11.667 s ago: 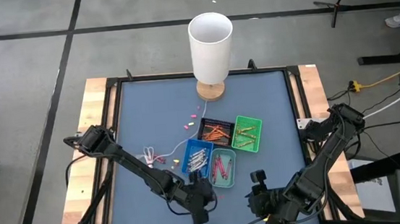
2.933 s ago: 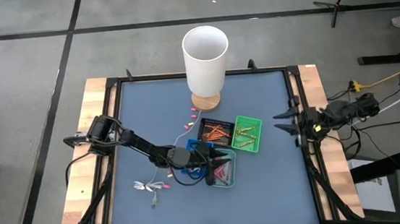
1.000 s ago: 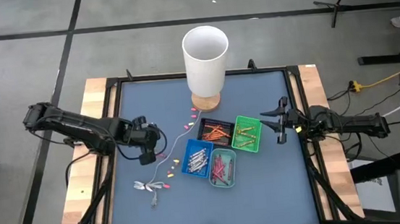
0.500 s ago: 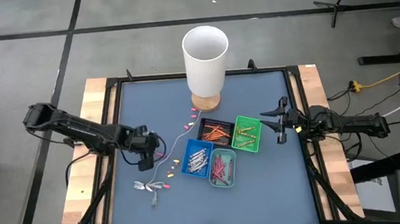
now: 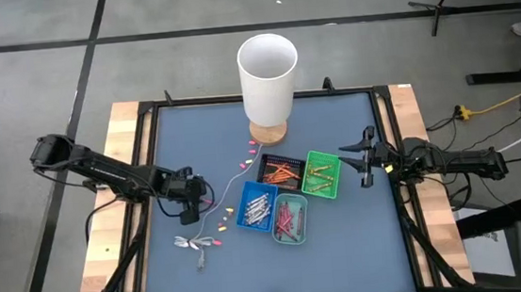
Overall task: Sort crayons
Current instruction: Put the red crayon into the light green bin
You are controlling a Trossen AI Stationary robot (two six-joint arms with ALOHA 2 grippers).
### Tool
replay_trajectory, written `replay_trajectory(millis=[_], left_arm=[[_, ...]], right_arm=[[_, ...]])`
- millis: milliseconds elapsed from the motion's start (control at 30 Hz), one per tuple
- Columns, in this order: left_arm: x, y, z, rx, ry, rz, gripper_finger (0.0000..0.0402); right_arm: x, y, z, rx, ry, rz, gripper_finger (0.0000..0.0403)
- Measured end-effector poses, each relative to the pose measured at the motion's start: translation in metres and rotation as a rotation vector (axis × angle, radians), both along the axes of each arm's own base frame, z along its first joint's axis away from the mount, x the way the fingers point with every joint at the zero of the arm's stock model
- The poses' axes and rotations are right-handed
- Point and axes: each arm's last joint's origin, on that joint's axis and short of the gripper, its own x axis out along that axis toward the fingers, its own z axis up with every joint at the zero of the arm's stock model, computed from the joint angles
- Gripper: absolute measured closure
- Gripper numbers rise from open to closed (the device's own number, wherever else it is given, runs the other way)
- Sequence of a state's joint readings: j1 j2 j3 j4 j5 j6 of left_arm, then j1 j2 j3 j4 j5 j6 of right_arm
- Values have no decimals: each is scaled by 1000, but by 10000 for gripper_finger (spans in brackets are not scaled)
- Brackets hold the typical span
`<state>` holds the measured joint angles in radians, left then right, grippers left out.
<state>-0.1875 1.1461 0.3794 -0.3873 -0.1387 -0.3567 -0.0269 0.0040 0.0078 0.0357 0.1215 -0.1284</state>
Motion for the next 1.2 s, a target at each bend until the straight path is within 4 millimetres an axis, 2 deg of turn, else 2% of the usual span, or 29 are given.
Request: replay_trajectory(millis=[233,633,833,1000,1200], left_arm=[[-5,1,-6,-4,12,6,312],[-2,0,-6,-19,-29,32,384],[0,0,-5,-49,-53,100,398],[7,-1,-2,-78,-144,131,395],[22,-4,10,-165,-343,174,394]], right_arm=[[0,0,0,0,0,0,275],[0,0,0,0,0,0,275],[0,0,0,0,0,0,275],[0,0,0,0,0,0,274],[0,0,0,0,0,0,274]])
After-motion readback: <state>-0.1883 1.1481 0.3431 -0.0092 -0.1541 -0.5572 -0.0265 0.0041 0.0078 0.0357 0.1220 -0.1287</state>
